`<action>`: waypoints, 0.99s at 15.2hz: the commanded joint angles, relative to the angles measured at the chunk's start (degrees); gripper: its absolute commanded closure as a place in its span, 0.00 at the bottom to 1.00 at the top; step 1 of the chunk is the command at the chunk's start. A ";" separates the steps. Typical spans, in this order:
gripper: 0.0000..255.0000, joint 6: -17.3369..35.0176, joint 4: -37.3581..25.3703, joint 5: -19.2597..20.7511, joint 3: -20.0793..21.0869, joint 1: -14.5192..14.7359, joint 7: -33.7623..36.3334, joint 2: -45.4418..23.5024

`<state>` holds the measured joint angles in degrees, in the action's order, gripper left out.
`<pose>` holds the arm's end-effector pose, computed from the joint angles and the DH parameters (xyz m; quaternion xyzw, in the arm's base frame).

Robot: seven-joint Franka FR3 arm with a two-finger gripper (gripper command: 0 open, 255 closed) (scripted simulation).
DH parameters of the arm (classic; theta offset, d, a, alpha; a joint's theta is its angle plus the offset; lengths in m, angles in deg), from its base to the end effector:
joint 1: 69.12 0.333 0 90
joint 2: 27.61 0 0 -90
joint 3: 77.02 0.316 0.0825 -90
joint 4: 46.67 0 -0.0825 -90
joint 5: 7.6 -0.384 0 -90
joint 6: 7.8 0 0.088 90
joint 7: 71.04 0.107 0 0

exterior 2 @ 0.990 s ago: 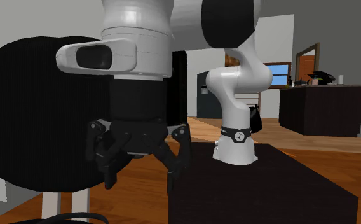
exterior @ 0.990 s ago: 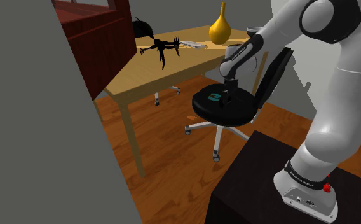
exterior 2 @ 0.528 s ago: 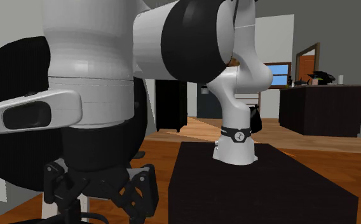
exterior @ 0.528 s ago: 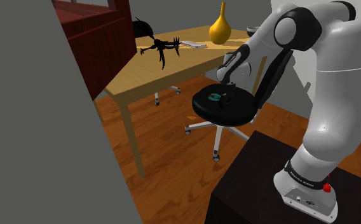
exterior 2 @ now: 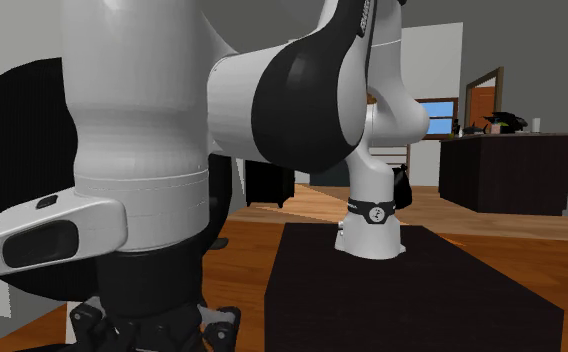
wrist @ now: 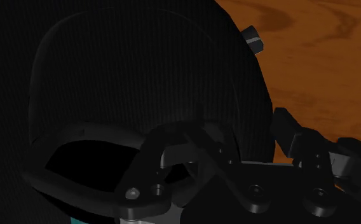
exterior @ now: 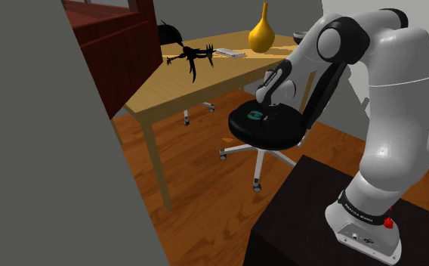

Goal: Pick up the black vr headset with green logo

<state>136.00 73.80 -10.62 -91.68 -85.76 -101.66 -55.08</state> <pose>0.4906 -0.2999 0.1893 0.9985 -0.0154 -0.0462 0.0235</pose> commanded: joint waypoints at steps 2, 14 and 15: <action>1.00 0.09 0.02 -0.02 0.01 -0.01 0.00 -0.05; 1.00 -2.80 0.24 0.91 -0.68 0.55 0.42 3.11; 1.00 -3.40 0.25 1.11 -0.82 0.66 0.50 3.73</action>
<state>133.32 74.29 -9.68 -92.34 -85.07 -101.08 -51.89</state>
